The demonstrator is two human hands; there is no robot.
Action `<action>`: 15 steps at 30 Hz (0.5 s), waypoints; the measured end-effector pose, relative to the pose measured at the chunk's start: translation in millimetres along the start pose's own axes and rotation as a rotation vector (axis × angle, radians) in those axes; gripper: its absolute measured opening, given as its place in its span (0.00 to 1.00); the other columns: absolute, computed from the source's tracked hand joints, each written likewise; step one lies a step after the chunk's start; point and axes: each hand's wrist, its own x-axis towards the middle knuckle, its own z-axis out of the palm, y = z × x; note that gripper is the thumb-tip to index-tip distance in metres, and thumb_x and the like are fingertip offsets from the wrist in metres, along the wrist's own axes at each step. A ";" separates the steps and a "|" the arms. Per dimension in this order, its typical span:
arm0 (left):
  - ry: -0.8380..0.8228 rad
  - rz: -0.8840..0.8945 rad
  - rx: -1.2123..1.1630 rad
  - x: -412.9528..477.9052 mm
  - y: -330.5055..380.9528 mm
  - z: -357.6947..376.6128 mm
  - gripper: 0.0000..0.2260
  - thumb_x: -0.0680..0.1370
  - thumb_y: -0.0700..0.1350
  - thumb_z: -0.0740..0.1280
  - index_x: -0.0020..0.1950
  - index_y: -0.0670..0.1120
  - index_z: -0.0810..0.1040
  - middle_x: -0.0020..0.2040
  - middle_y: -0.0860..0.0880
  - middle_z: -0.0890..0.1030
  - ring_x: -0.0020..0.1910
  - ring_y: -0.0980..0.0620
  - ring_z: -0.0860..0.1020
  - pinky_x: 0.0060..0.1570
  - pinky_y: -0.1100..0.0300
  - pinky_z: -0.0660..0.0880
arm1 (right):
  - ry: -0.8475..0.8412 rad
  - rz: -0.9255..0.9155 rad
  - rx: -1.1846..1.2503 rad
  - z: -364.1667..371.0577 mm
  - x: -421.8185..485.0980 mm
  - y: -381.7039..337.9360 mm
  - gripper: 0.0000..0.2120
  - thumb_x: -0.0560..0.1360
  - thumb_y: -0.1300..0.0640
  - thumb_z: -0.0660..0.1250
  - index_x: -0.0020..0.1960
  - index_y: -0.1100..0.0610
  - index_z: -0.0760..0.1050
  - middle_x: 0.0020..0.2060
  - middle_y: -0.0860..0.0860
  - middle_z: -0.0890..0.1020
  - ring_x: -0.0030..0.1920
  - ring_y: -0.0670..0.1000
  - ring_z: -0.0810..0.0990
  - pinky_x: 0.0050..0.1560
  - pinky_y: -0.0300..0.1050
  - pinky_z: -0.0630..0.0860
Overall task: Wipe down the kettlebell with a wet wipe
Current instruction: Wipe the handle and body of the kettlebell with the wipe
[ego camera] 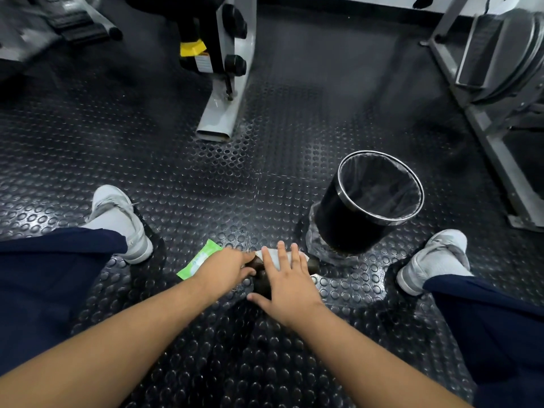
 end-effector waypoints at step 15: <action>-0.016 -0.013 0.027 3.0 -3.6 3.8 0.17 0.83 0.54 0.66 0.71 0.55 0.76 0.47 0.51 0.86 0.41 0.52 0.81 0.43 0.57 0.77 | -0.017 0.007 -0.002 0.4 -3.9 -2.1 0.52 0.75 0.22 0.53 0.83 0.50 0.33 0.81 0.62 0.34 0.80 0.68 0.32 0.81 0.66 0.40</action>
